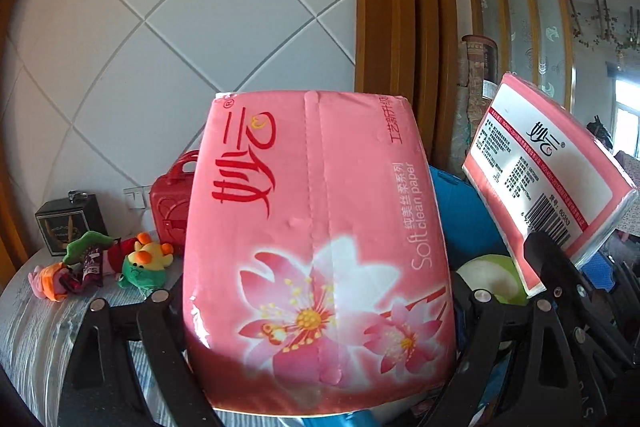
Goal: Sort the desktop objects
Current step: 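Lift both pink tissue packs and carry them over the blue crate, then open both tools to drop the tissue packs into the crate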
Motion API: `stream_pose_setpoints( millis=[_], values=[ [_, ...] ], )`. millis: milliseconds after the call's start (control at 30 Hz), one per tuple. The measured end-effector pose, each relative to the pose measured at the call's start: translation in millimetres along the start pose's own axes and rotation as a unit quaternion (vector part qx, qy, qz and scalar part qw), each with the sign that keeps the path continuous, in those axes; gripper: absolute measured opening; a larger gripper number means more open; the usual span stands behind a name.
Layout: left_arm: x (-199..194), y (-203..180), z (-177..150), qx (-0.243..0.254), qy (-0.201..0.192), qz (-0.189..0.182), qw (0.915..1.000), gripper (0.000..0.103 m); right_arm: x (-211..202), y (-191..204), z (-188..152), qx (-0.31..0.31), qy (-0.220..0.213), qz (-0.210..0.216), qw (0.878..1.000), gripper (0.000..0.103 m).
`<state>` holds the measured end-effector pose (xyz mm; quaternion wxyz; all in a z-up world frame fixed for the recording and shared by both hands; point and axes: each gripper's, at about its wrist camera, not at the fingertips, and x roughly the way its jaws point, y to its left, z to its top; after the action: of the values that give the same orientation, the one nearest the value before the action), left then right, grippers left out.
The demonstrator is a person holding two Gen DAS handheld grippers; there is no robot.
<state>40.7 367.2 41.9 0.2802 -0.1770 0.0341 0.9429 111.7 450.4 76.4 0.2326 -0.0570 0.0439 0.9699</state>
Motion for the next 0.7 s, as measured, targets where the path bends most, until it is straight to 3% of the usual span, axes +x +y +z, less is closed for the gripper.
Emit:
stream_pose_setpoints(
  millis=[167,367,600,633,667,700],
  values=[
    [15.4,-59.5,-6.1,0.011,0.029,0.009,0.9995,0.092,20.5,-59.8,-0.9,0.001,0.008,0.000,1.000,0.049],
    [31.3,-73.9,-8.7,0.019,0.033,0.036,0.9986,0.092,41.0,-106.6,-12.3,0.019,0.025,0.011,0.999,0.049],
    [33.6,-77.8,-8.3,0.014,0.036,0.055,0.9978,0.093,60.0,-131.4,-21.1,0.024,0.051,0.027,0.998,0.054],
    [34.2,-76.4,-6.6,0.011,0.036,0.057,0.9977,0.093,58.7,-131.2,-22.2,0.023,0.049,0.025,0.998,0.057],
    [32.8,-74.5,-6.9,0.008,0.037,0.059,0.9975,0.093,56.3,-130.7,-22.6,0.022,0.044,0.024,0.999,0.071],
    [31.8,-71.7,-6.2,0.005,0.036,0.063,0.9974,0.093,54.3,-130.1,-21.3,0.019,0.039,0.021,0.999,0.093]
  ],
)
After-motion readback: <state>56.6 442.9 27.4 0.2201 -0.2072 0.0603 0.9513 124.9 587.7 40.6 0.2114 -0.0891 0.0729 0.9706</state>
